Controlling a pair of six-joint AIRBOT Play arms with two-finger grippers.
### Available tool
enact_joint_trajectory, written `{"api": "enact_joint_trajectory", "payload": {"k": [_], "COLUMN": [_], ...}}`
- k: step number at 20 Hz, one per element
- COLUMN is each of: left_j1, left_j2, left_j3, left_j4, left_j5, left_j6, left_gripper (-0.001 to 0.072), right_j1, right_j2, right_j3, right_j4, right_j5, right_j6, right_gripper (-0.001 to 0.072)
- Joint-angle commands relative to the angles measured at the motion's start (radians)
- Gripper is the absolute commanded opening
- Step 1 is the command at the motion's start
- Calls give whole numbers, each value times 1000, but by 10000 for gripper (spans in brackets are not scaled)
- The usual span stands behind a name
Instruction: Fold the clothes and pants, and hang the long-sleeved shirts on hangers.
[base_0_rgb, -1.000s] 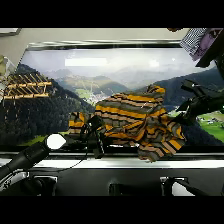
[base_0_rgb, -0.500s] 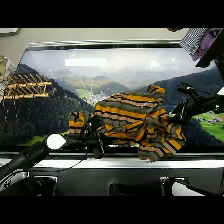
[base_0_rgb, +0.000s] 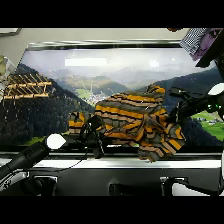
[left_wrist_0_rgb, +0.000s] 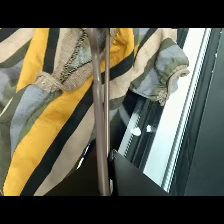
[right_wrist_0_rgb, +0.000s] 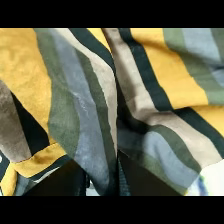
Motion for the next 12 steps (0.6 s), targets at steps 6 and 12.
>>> {"api": "enact_joint_trajectory", "payload": {"k": [6, 12], "left_j1": [1, 76], "left_j2": [0, 1], "left_j3": [1, 1], "left_j4": [-2, -2], "left_j5": [6, 5], "left_j6": [-20, -241], "left_gripper": [188, 560], "right_j1": [10, 10], "right_j2": [48, 132], "right_j3": [0, -1], "right_j4": [-6, 17], "right_j5": [33, 51], "right_j6": [26, 26], "right_gripper": [16, 14]}}
